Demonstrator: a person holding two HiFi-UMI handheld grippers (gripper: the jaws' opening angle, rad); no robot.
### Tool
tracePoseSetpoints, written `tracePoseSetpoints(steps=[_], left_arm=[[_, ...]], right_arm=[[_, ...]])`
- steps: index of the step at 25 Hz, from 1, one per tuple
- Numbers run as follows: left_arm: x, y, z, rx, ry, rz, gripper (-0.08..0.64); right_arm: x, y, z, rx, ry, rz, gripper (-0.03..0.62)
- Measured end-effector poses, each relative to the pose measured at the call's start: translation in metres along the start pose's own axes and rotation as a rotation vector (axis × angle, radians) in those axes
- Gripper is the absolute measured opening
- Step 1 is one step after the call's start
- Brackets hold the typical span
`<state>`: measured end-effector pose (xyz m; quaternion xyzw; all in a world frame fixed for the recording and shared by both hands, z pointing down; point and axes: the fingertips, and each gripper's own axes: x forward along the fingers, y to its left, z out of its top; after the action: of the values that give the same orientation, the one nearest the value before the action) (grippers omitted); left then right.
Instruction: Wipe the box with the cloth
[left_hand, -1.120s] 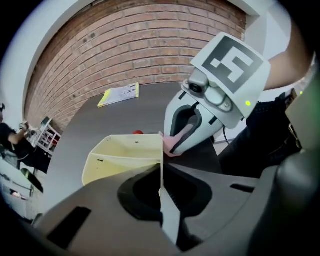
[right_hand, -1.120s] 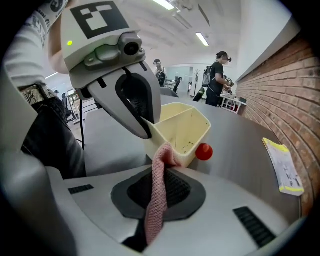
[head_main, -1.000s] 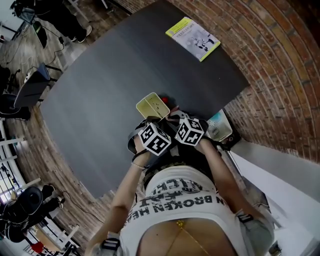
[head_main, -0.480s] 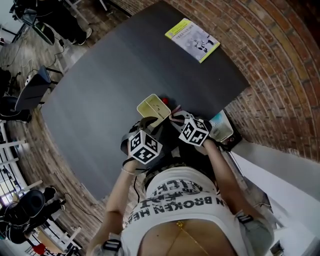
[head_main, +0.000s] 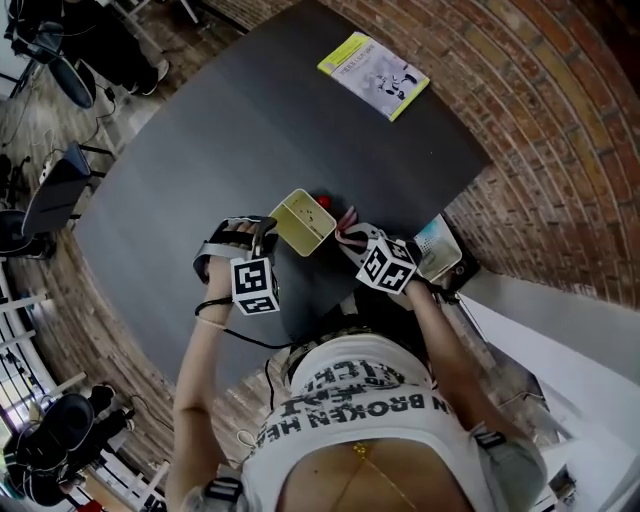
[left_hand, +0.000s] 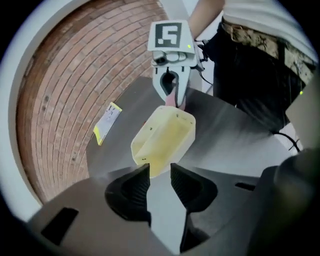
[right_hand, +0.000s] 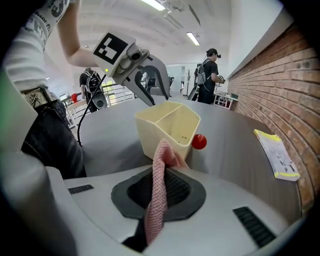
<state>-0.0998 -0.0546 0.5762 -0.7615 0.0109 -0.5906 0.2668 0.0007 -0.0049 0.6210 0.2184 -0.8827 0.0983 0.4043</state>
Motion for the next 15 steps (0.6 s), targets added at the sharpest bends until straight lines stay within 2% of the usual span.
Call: tracePoseSetpoints(steps=[2,3,5,12,15], left_arm=[[0.008,-0.001,-0.002,0.079,0.030,-0.014,0.110],[0.012,-0.002,-0.002,0.094,0.036,-0.026,0.110],[0.018,-0.007,0.001,0.097,0.036,-0.046,0.110],[0.021,-0.010,0.005,0.134,0.059,-0.045,0.110],[0.018,-0.015,0.008,0.156,0.077,-0.068,0.090]], right_arm=[[0.000,-0.002,0.000,0.007,0.001,-0.007,0.017],[0.000,-0.003,0.000,0.011,0.001,-0.011,0.017],[-0.001,-0.005,0.000,0.017,0.000,-0.016,0.017],[-0.001,-0.007,-0.001,0.019,-0.003,-0.014,0.017],[0.000,-0.008,0.001,0.015,-0.004,-0.010,0.017]])
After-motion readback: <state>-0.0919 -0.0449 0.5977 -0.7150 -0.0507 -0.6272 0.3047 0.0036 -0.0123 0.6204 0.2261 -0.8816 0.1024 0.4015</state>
